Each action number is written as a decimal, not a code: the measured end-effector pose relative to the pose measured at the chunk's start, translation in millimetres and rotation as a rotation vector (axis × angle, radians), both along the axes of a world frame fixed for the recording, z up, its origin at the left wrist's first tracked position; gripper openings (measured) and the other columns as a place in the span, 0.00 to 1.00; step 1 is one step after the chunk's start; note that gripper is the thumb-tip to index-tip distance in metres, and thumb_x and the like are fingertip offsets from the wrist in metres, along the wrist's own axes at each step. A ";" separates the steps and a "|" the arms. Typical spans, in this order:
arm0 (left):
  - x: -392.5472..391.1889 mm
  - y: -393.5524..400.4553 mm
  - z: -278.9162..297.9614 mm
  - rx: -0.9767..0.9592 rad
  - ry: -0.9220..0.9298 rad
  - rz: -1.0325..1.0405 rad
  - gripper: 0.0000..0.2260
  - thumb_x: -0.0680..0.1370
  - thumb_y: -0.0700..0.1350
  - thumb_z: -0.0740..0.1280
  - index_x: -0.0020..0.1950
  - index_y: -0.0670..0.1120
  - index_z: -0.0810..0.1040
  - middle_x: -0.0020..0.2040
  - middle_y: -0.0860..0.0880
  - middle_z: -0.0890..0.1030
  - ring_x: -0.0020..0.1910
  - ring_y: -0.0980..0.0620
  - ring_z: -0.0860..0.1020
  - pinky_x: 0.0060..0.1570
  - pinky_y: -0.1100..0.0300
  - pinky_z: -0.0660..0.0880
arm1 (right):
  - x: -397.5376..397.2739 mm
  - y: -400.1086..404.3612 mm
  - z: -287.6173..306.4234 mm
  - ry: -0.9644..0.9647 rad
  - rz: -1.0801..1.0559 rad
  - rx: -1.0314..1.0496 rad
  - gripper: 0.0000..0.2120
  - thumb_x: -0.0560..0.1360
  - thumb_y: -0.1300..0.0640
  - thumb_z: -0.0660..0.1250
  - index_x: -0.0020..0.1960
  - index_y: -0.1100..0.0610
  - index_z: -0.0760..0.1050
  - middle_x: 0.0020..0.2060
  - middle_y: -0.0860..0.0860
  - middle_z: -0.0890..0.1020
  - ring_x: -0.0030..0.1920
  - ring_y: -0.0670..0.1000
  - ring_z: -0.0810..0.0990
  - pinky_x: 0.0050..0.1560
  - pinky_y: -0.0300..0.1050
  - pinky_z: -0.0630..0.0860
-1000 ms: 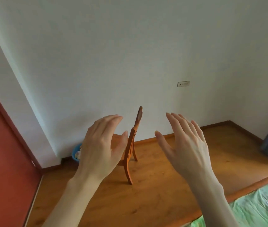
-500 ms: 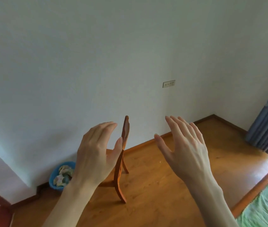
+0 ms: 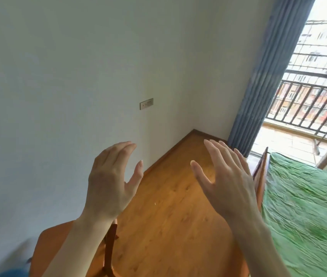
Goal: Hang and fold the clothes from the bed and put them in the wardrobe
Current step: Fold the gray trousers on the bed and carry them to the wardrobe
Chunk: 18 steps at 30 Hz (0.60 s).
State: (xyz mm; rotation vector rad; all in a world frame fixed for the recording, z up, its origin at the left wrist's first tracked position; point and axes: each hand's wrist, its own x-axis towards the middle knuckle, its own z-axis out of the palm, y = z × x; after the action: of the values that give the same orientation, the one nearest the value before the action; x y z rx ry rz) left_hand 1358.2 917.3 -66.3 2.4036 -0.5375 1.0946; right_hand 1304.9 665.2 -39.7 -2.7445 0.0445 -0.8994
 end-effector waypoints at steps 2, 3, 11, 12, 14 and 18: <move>25.2 -9.2 -2.8 -0.007 0.021 -0.058 0.23 0.83 0.57 0.62 0.68 0.43 0.81 0.67 0.44 0.83 0.66 0.43 0.81 0.64 0.46 0.78 | 7.4 -8.0 -1.6 -0.007 -0.057 0.000 0.30 0.83 0.36 0.60 0.78 0.53 0.70 0.76 0.50 0.74 0.78 0.52 0.69 0.77 0.61 0.68; 37.3 -15.8 -4.0 -0.008 0.034 -0.087 0.23 0.83 0.58 0.62 0.69 0.44 0.81 0.68 0.44 0.82 0.67 0.43 0.80 0.64 0.46 0.78 | 10.9 -13.5 -2.2 -0.008 -0.086 0.001 0.30 0.83 0.36 0.60 0.78 0.53 0.70 0.76 0.50 0.74 0.78 0.52 0.68 0.77 0.60 0.68; 133.0 -107.1 -10.1 0.013 0.110 -0.292 0.21 0.82 0.55 0.65 0.70 0.45 0.79 0.68 0.46 0.82 0.67 0.45 0.78 0.67 0.50 0.73 | 51.4 -81.9 -18.9 0.004 -0.315 -0.011 0.31 0.82 0.37 0.58 0.79 0.53 0.68 0.76 0.49 0.73 0.79 0.50 0.67 0.82 0.48 0.54; 146.2 -121.2 -11.4 0.019 0.118 -0.306 0.21 0.82 0.55 0.65 0.71 0.46 0.79 0.69 0.46 0.81 0.68 0.46 0.78 0.68 0.51 0.72 | 60.2 -91.9 -22.1 0.004 -0.336 -0.004 0.31 0.82 0.37 0.58 0.79 0.53 0.68 0.76 0.49 0.73 0.79 0.50 0.67 0.81 0.45 0.52; 172.8 -151.3 -13.5 0.025 0.133 -0.336 0.21 0.82 0.55 0.65 0.71 0.46 0.79 0.69 0.47 0.81 0.68 0.46 0.77 0.68 0.50 0.72 | 79.9 -113.2 -27.9 -0.004 -0.370 0.014 0.30 0.82 0.37 0.59 0.79 0.53 0.68 0.76 0.49 0.73 0.79 0.49 0.67 0.80 0.42 0.48; 229.2 -215.7 -13.7 0.048 0.167 -0.405 0.21 0.82 0.55 0.65 0.72 0.46 0.78 0.70 0.47 0.80 0.69 0.46 0.76 0.69 0.44 0.74 | 127.0 -164.5 -33.2 -0.004 -0.418 0.029 0.30 0.83 0.37 0.58 0.79 0.52 0.67 0.77 0.48 0.72 0.79 0.49 0.66 0.80 0.42 0.48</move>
State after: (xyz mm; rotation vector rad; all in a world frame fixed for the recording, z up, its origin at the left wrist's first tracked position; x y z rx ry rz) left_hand 1587.3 701.6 -80.0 2.2602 -0.9484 0.7072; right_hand 1431.9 500.7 -72.9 -2.7525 0.6451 -0.9912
